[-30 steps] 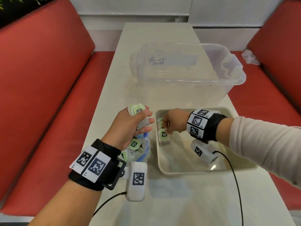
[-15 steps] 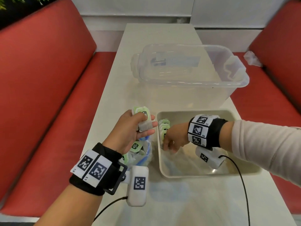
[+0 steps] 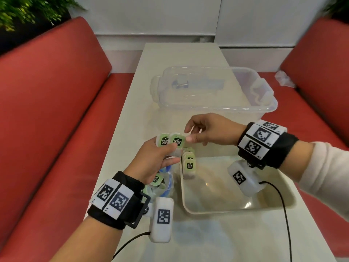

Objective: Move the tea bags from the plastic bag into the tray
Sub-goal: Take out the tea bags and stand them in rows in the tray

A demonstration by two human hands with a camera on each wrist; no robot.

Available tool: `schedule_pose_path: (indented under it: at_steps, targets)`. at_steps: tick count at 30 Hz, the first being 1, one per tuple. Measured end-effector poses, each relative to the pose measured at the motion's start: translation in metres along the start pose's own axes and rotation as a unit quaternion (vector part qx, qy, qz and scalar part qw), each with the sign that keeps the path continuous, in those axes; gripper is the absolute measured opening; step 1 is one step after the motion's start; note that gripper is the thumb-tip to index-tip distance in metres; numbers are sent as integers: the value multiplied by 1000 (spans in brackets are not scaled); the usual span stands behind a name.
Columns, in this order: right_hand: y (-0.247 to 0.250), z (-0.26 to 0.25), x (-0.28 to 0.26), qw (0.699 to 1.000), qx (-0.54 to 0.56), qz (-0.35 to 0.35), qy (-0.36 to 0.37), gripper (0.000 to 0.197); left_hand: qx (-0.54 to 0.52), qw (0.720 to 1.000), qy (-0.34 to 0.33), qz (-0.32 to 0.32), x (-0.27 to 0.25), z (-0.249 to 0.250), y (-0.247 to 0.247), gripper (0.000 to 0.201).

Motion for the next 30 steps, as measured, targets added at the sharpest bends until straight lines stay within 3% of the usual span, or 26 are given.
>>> schedule_pose_path:
  at_steps: [4, 9, 14, 21, 30]
  targets:
    - [-2, -11, -9, 998, 32, 51, 24, 9, 21, 999, -8, -26, 1, 1, -8, 14]
    - [4, -5, -13, 998, 18, 65, 13, 14, 35, 999, -20, -16, 2, 4, -3, 14]
    - [5, 17, -10, 996, -70, -30, -34, 11, 51, 998, -31, 2, 1, 9, 6, 22]
    - [-42, 44, 14, 960, -193, -182, -88, 5, 57, 998, -23, -7, -1, 5, 3, 21]
    - [-58, 53, 30, 953, -245, -136, -115, 6, 52, 998, -19, -8, -4, 0, 5, 21]
Point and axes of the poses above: each hand's wrist, its own x-axis towards the middle knuckle, its own y-axis out of the back of the hand, z = x × y, the point moved 1 cm from there along x, towards the middle knuckle, and after that the axes turned 1 degree about -x, right-handed, at the moved point
